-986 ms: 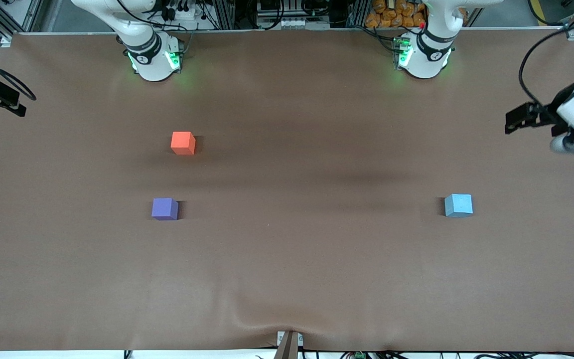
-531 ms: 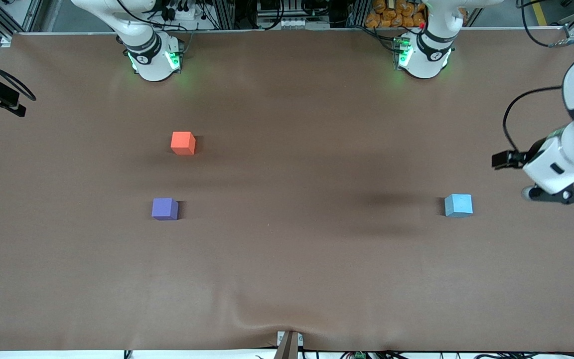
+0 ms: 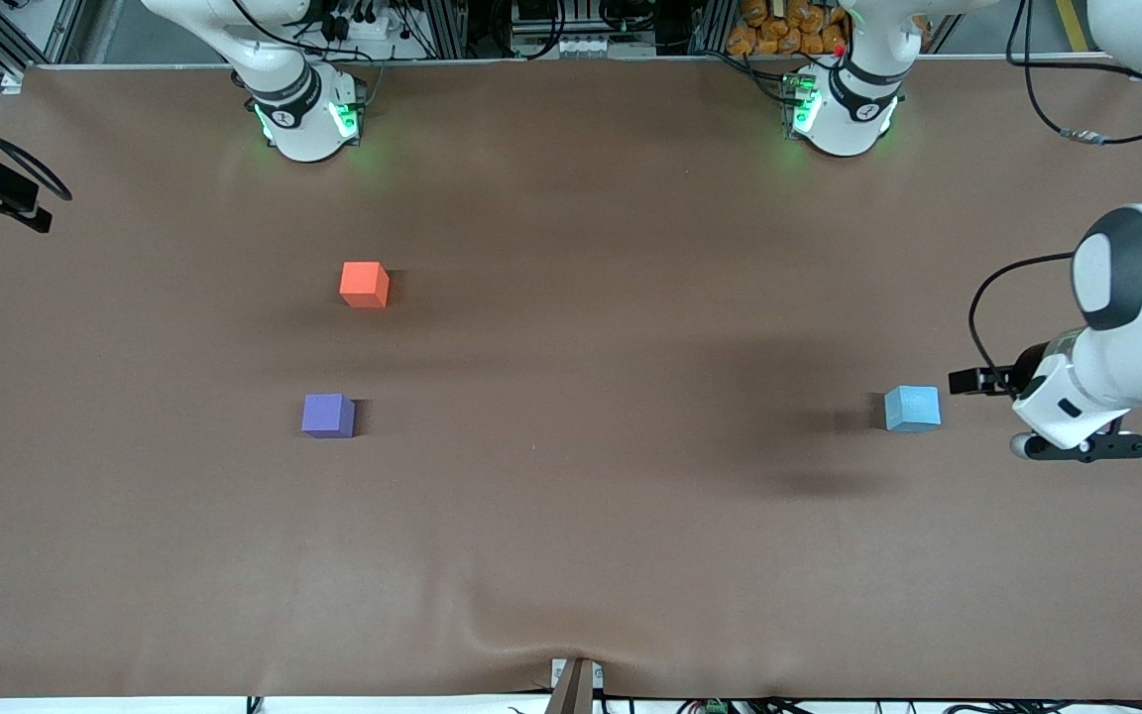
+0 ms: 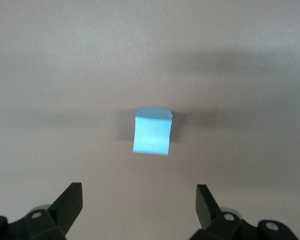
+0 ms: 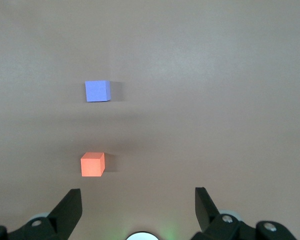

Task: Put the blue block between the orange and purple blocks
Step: 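Move the left gripper over the light-blue block and close on it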

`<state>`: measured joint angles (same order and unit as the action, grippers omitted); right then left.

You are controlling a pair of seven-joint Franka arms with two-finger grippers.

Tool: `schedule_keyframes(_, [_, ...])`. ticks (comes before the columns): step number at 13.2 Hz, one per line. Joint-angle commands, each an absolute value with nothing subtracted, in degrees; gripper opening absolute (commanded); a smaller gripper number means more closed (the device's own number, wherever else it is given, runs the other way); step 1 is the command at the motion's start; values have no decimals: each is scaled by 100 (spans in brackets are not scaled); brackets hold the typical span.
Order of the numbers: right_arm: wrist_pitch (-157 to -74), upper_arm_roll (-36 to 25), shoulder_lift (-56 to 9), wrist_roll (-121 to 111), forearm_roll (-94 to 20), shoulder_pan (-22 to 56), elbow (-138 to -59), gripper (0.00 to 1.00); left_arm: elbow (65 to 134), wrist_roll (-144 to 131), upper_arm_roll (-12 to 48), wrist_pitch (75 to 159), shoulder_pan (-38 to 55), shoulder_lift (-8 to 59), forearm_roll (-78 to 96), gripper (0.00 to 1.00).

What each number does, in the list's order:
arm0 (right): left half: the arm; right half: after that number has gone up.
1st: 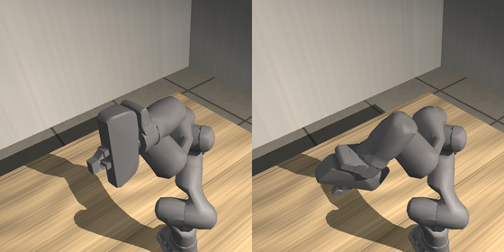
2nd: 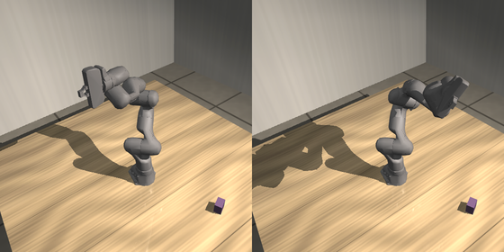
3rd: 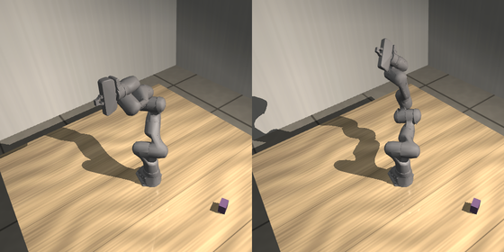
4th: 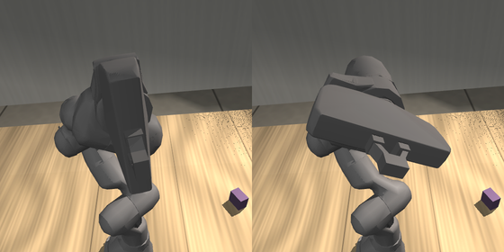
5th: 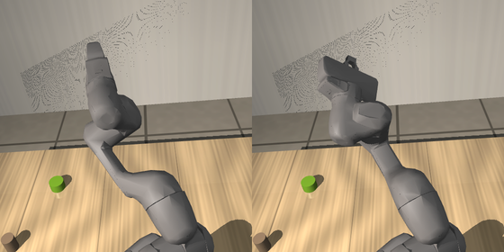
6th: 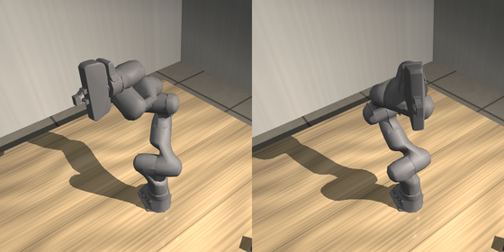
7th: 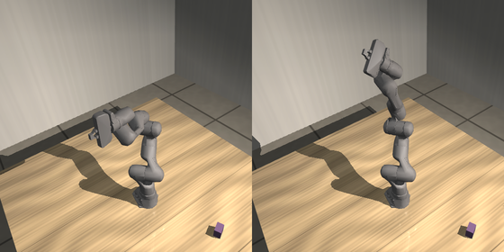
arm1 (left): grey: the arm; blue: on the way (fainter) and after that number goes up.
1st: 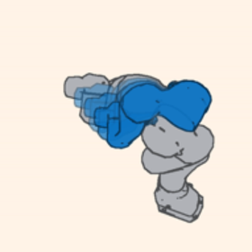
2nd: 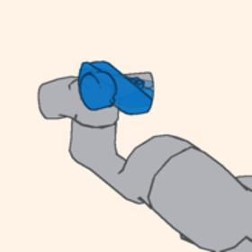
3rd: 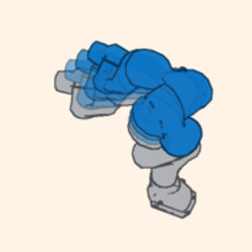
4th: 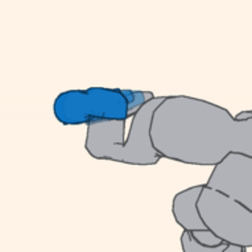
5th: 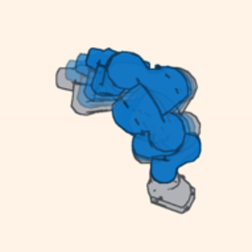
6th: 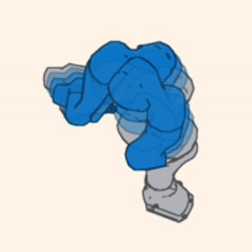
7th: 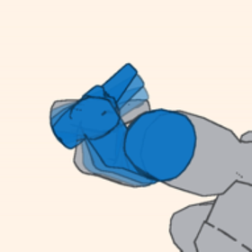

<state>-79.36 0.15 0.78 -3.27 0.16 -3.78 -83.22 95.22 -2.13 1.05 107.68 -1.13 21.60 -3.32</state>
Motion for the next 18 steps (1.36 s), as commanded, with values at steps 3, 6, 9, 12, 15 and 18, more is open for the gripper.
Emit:
schedule_keyframes(3, [-7875, 88, 53, -272, -18, -475, -8262, 100, 10931, -27, 158, 12231, -360, 1986, -246, 100])
schedule_keyframes(6, [-7875, 88, 53, -272, -18, -475, -8262, 100, 11416, 18, 158, 13006, -343, 2056, -246, 100])
schedule_keyframes(9, [-7875, 88, 53, -272, -18, -466, -8262, 100, 11399, 18, 167, 13489, -317, 2389, -237, 100])
schedule_keyframes(12, [-7875, 97, 53, -281, -18, -466, -8262, 100, 11365, 174, 229, 13702, -316, 2741, -333, 100])
schedule_keyframes(15, [-7875, 88, 53, -281, -18, -475, -8262, 100, 11347, 456, 229, 13956, -352, 2979, -334, 100])
schedule_keyframes(18, [-7875, 97, 53, -281, -18, -448, -8262, 100, 11312, 649, 229, 14036, -351, 3015, -334, 24])
